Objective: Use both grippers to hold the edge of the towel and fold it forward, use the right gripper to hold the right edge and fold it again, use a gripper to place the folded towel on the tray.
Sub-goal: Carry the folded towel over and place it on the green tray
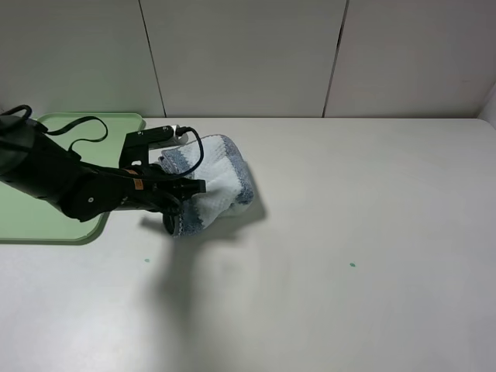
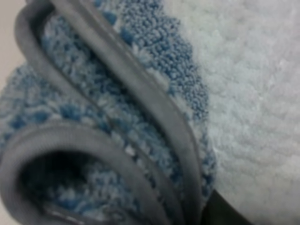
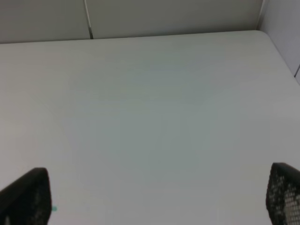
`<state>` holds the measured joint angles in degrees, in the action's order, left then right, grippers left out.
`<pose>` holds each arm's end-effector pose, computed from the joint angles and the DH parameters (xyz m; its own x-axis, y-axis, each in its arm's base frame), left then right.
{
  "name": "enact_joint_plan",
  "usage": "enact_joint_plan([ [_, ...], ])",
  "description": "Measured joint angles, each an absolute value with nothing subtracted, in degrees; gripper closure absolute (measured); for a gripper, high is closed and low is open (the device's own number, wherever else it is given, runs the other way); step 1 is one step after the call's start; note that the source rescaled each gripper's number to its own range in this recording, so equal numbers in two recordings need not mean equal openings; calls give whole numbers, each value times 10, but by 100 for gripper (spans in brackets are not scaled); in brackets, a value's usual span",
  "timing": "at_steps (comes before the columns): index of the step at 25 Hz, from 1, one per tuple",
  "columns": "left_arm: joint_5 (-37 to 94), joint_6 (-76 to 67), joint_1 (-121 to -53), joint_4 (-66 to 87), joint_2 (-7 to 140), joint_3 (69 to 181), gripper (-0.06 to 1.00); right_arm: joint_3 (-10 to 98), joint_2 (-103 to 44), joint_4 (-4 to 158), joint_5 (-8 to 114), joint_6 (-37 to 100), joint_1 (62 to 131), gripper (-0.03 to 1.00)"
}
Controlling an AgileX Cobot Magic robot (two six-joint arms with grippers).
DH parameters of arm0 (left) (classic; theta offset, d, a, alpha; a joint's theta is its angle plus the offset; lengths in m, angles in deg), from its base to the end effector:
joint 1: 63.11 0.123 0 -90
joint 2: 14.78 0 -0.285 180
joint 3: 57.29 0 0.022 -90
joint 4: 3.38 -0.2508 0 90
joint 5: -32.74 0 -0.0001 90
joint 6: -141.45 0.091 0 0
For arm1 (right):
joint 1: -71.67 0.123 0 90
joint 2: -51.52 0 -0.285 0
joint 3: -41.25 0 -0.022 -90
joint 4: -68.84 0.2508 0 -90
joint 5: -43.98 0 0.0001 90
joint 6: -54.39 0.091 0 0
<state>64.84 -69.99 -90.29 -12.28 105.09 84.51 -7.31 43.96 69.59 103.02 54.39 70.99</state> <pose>0.2893 -0.1570 0.0920 -0.6895 -0.0995 -0.7174 0.2570 0.8924 -0.3709 -0.0042 0.0011 0.2798 -0.4251 0.0118 -0.9051 0.0046 0.9999 0.0109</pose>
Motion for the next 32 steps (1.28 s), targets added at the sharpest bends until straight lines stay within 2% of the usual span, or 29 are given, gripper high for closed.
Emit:
enact_joint_plan([
  [12,560,-619,-878,-119,975,844,82,-73,440,697,1030,544,710,-3],
  [20,504,-568,-809,-136,912,843,82,-73,440,697,1030,544,710,-3],
  [32,487,-544,-703,-180,904,843,82,-73,440,697,1030,544,710,-3],
])
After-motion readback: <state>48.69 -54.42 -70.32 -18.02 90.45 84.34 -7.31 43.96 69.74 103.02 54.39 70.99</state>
